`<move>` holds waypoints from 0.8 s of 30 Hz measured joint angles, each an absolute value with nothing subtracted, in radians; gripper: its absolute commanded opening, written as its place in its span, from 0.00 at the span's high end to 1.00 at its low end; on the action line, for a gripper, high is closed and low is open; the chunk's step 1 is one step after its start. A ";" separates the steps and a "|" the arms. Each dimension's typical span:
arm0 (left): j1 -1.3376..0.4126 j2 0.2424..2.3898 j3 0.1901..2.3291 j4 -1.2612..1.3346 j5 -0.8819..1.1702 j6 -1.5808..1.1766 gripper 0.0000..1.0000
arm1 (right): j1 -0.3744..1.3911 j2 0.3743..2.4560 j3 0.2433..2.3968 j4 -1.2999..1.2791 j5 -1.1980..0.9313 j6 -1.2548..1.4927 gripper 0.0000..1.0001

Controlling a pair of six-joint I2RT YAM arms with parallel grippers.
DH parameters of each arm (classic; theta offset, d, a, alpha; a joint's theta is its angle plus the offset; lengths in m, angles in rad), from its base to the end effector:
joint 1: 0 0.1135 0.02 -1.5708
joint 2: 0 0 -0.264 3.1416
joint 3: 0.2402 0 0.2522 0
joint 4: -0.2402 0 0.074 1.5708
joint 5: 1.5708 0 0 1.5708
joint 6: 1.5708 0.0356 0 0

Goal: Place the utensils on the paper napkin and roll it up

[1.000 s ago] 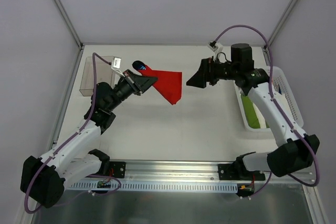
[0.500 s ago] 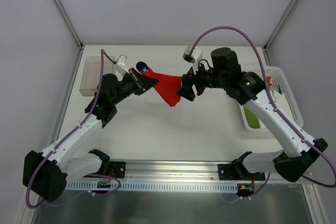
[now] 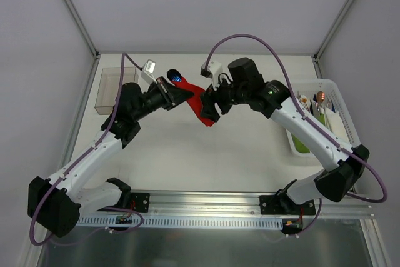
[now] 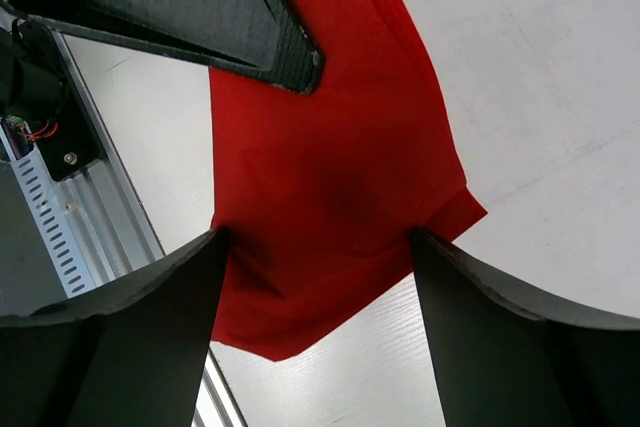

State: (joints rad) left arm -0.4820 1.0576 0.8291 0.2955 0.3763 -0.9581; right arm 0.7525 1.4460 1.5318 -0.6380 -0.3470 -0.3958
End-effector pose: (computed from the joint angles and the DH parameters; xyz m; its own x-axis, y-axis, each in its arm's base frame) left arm 0.2150 -0.1272 0.3536 -0.5844 -0.5530 -0.5939 0.4833 0.3508 -0.8021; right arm 0.2235 0.2259 0.3998 -0.0240 -0.5192 -0.8543 -0.9357 0.3126 -0.1636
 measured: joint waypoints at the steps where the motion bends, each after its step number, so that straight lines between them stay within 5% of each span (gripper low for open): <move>1: -0.484 1.062 0.832 0.297 0.382 -0.958 1.00 | 0.752 1.451 1.533 -0.638 -0.347 -0.393 0.23; 8: -0.486 1.082 0.837 0.316 0.410 -0.962 1.00 | 0.742 1.459 1.534 -0.640 -0.389 -0.366 0.25; 24: -0.486 1.097 0.837 0.384 0.451 -0.982 1.00 | 0.588 1.509 1.491 -0.534 -0.863 -0.142 0.53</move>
State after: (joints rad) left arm -0.4858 1.0966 0.8371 0.3836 0.4511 -0.9821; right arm 0.5884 1.5089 1.4910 -0.5339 -0.8631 -0.1421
